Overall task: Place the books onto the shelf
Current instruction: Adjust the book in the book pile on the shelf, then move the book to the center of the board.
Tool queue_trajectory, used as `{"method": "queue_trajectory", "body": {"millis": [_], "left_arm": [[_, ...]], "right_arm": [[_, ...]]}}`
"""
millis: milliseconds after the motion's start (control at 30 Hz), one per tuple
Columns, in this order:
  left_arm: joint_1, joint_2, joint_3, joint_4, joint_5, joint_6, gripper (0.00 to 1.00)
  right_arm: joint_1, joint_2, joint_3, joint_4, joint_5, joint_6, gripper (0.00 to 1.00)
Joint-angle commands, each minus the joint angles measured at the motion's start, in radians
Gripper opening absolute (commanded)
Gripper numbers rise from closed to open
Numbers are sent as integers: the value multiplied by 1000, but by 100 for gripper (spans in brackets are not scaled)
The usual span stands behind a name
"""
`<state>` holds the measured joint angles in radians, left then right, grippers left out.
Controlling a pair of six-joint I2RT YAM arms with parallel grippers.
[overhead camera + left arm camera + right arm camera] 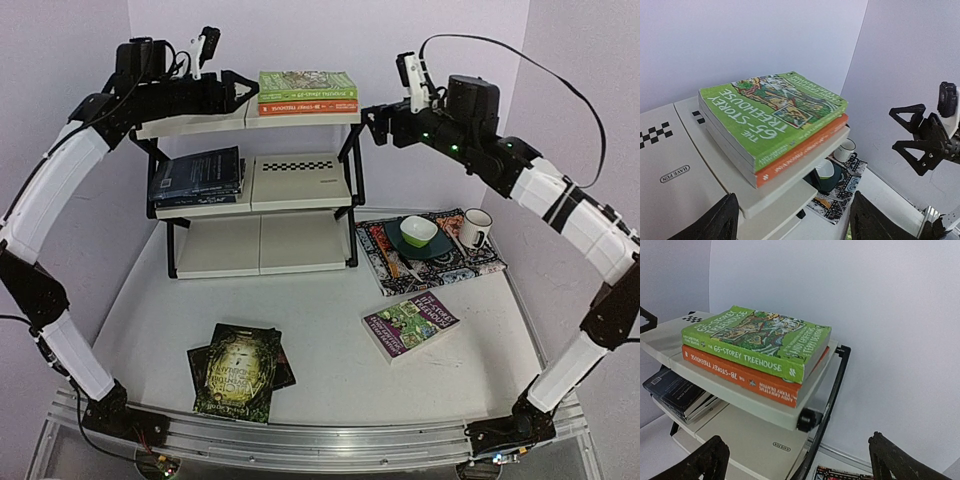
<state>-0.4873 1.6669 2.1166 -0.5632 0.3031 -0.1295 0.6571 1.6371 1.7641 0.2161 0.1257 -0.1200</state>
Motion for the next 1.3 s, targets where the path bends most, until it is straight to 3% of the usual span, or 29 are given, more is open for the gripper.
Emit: {"method": "queue_trajectory", "body": {"millis": [0, 333, 433, 600, 767, 867, 1033, 1267], "left_arm": [[-49, -144, -115, 49, -48, -64, 78], [-173, -346, -543, 49, -127, -199, 86], [-193, -376, -659, 47, -136, -248, 98], [-208, -456, -897, -16, -192, -368, 100], [-210, -539, -1080, -133, -261, -499, 100], [-224, -607, -1188, -138, -250, -581, 99], [-304, -594, -1235, -137, -270, -610, 99], [-461, -379, -1128, -112, -396, -610, 100]], "right_arm": [[3, -191, -173, -33, 91, 131, 98], [3, -449, -547, -398, 183, 401, 98], [3, -475, -634, -475, 177, 501, 98], [3, -436, -701, -652, 118, 697, 98], [12, -326, -755, -680, -66, 848, 98], [49, -274, -779, -685, -31, 879, 98], [35, -226, -771, -714, 82, 821, 98], [-111, -122, -702, -780, 35, 659, 98]]}}
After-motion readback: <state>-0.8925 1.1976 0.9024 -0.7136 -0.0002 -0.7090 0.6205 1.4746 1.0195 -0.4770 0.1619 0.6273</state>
